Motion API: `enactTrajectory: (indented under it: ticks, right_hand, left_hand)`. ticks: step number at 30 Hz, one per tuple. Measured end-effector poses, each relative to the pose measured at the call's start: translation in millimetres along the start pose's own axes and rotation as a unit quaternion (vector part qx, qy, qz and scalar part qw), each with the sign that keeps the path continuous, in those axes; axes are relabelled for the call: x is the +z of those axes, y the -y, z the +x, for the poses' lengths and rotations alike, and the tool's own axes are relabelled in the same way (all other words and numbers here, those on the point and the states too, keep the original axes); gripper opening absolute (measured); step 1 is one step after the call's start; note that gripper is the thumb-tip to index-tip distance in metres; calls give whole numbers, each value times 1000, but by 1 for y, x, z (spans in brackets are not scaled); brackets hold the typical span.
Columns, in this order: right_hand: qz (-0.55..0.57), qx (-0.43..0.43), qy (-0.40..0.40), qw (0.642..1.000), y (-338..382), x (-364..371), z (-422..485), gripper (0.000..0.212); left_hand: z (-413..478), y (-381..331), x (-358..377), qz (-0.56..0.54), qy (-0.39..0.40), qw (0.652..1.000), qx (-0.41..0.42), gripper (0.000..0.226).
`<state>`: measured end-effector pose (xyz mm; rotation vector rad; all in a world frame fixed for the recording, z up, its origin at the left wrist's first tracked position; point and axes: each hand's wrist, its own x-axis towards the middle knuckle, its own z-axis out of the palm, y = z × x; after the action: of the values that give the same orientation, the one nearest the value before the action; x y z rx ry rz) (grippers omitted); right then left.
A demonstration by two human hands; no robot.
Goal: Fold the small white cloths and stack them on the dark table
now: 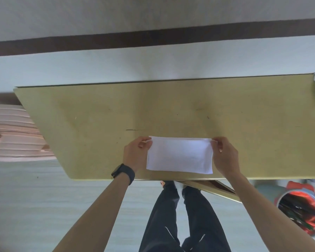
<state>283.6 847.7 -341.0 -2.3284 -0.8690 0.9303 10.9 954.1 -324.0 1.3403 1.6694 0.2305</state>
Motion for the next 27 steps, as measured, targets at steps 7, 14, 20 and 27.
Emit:
enactTrajectory:
  ticks: [7, 14, 20, 27]
  right_hand:
    - [-10, -13, -20, 1000, -11, 14, 13, 21]
    - [-58, -62, -50, 995, -16, 23, 11, 23]
    - [-117, -109, -72, 985, -20, 30, 9, 23]
    - [-163, -126, -48, 977, -15, 24, 17, 17]
  left_hand:
    - [19, 5, 8, 54, -4, 998, 20, 24]
    - [30, 13, 11, 110, -7, 993, 53, 20]
    - [31, 17, 13, 191, -7, 978, 84, 23]
    - [32, 9, 12, 272, -2, 959, 85, 18]
